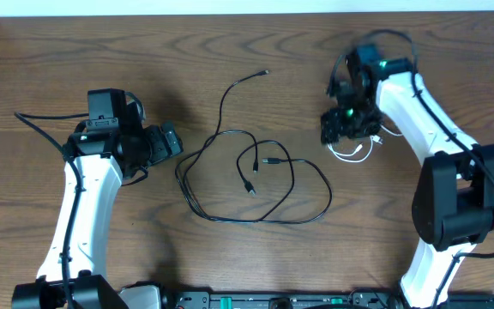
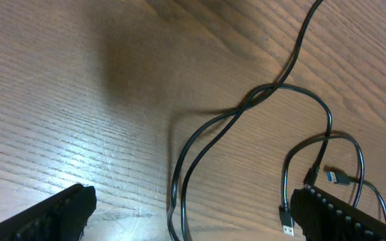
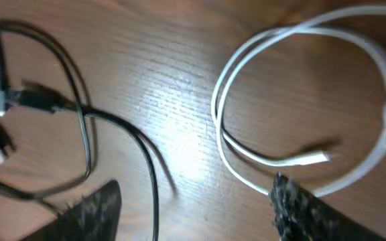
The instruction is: Untangle cables
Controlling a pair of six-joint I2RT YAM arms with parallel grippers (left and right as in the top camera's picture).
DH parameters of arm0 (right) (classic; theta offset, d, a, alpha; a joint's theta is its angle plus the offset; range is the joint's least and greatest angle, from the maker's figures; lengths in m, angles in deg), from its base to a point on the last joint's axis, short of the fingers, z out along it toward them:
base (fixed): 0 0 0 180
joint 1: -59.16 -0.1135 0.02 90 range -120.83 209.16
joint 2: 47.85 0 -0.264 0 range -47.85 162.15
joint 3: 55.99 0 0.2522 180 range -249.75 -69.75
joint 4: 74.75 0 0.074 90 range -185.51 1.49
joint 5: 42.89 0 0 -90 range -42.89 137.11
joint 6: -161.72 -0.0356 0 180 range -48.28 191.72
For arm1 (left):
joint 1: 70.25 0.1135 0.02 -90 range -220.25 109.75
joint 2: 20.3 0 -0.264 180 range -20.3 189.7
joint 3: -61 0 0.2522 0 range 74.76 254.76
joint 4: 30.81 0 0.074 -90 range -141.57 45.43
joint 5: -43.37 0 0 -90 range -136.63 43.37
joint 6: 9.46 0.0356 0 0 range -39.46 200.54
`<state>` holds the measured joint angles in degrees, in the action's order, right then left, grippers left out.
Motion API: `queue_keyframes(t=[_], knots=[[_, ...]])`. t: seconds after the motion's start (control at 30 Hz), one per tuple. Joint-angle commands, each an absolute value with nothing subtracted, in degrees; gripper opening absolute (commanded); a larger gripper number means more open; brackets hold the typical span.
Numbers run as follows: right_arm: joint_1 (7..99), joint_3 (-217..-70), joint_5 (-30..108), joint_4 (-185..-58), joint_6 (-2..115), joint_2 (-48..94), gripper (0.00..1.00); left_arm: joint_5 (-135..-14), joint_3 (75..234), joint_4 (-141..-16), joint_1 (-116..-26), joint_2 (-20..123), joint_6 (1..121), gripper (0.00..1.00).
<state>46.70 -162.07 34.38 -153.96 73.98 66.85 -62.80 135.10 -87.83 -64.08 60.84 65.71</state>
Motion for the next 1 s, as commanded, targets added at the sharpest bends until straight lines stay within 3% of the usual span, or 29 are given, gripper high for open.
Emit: queue_keyframes(t=[0.0, 0.17, 0.5, 0.73, 0.97], knots=[[46.6, -164.4, 38.9, -155.0, 74.1, 67.1, 0.72, -62.4, 134.9, -88.0, -63.9, 61.3, 65.6, 0.98], [47.0, -164.5, 48.7, -154.0, 74.0, 67.1, 0.86, -62.4, 134.9, -88.0, -63.9, 61.3, 65.6, 0.98], [48.6, -158.5, 49.2, -147.8, 73.8, 67.4, 0.91, -62.4, 134.9, -88.0, -63.9, 61.3, 65.6, 0.98], [49.1, -149.5, 48.9, -135.3, 73.8, 67.4, 0.81, -62.4, 134.9, -88.0, -63.9, 61.3, 65.6, 0.98], [49.4, -144.4, 48.9, -125.3, 73.9, 67.5, 0.61, -62.4, 134.9, -88.0, -63.9, 61.3, 65.6, 0.98]])
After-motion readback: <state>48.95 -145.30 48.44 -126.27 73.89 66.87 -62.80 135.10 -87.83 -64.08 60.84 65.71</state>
